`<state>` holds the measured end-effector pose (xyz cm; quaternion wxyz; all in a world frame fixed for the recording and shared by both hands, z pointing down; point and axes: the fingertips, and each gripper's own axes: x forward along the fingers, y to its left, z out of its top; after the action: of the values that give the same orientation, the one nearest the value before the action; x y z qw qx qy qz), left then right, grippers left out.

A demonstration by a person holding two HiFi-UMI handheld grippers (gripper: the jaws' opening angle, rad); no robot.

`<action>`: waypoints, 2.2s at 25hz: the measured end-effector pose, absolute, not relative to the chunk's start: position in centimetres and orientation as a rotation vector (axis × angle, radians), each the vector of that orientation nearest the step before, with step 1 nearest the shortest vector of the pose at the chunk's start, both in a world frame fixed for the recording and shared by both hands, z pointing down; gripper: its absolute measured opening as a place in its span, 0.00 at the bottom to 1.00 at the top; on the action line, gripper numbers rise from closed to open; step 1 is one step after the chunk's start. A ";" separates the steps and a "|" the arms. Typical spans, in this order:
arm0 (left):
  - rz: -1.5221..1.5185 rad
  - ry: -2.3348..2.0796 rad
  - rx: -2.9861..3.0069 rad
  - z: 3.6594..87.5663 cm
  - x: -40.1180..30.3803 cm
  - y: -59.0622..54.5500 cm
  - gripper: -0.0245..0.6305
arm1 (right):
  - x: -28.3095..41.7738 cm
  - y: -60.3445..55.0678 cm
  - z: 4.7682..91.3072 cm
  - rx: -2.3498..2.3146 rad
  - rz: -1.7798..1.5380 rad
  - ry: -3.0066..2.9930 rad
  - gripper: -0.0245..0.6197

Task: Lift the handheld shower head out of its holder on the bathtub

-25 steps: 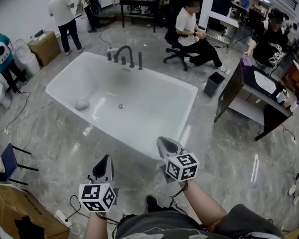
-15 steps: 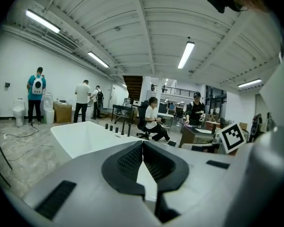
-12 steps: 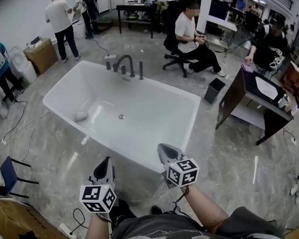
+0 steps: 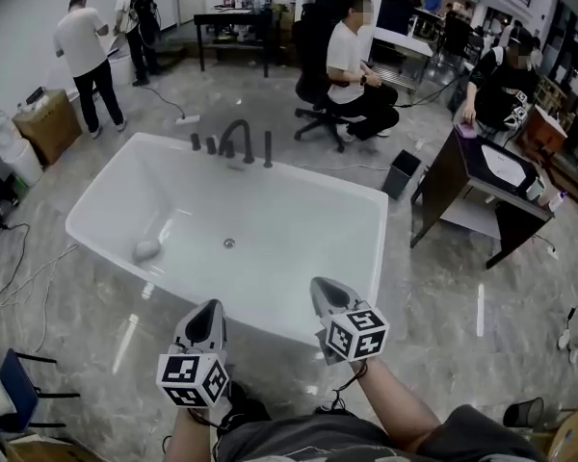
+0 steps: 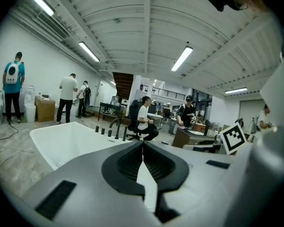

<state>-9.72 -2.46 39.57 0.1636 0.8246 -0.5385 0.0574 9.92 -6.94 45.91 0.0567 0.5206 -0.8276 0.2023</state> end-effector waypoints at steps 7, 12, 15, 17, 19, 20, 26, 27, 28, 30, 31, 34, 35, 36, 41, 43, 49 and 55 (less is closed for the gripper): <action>0.166 -1.446 2.398 39.1 -15.8 -7.3 0.06 | 4.6 -9.9 45.4 1.667 0.613 -2.434 0.08; 0.152 -1.375 2.398 40.2 -20.2 -9.0 0.06 | 1.3 -10.8 46.0 1.732 0.607 -2.364 0.08; 0.153 -1.325 2.417 40.6 -21.9 -9.4 0.06 | -0.1 -10.4 46.5 1.769 0.619 -2.327 0.08; 0.166 -1.311 2.432 40.8 -22.7 -10.1 0.06 | -0.7 -10.5 46.9 1.782 0.635 -2.311 0.08; 0.164 -1.300 2.434 41.0 -23.3 -11.0 0.06 | -1.2 -10.9 47.1 1.786 0.643 -2.302 0.08; 0.161 -1.294 2.436 41.1 -23.5 -11.5 0.06 | -1.3 -11.2 47.2 1.790 0.642 -2.297 0.08; 0.160 -1.276 2.443 41.9 -24.4 -14.2 0.06 | -1.5 -14.7 47.3 1.839 0.628 -2.284 0.08; 0.162 -1.274 2.442 42.1 -24.5 -14.5 0.06 | -1.5 -15.3 47.4 1.841 0.626 -2.286 0.08; 0.165 -1.274 2.441 42.1 -24.6 -14.8 0.06 | -1.5 -16.0 47.4 1.843 0.625 -2.287 0.08; 0.171 -1.278 2.438 42.1 -24.9 -15.8 0.06 | -1.5 -17.6 47.6 1.846 0.624 -2.287 0.08; 0.171 -1.278 2.435 42.2 -25.0 -16.5 0.06 | -1.5 -18.5 47.7 1.848 0.626 -2.286 0.08; 0.150 -1.258 2.431 42.3 -25.1 -19.1 0.06 | -1.3 -21.9 48.2 1.857 0.632 -2.283 0.08; 0.146 -1.251 2.431 42.5 -25.1 -20.2 0.06 | -1.2 -23.2 48.3 1.861 0.631 -2.284 0.08; 0.151 -1.249 2.431 42.7 -25.0 -21.4 0.06 | -1.1 -24.6 48.4 1.864 0.629 -2.286 0.08; 0.195 -1.251 2.404 43.9 -24.5 -27.5 0.06 | -0.5 -31.6 49.5 1.864 0.651 -2.276 0.08; 0.214 -1.246 2.401 44.1 -24.1 -30.1 0.06 | 0.0 -34.3 49.7 1.867 0.655 -2.268 0.08; 0.247 -1.224 2.394 45.4 -22.8 -37.2 0.06 | 1.5 -41.8 50.8 1.869 0.642 -2.238 0.08; 0.271 -1.199 2.416 46.2 -20.6 -44.4 0.06 | 3.5 -48.3 52.8 1.886 0.655 -2.209 0.08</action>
<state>-20.59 -44.43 46.24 0.2139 0.8707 -0.4320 0.0977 3.54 -48.26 52.78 0.0821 0.6313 -0.7394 0.2192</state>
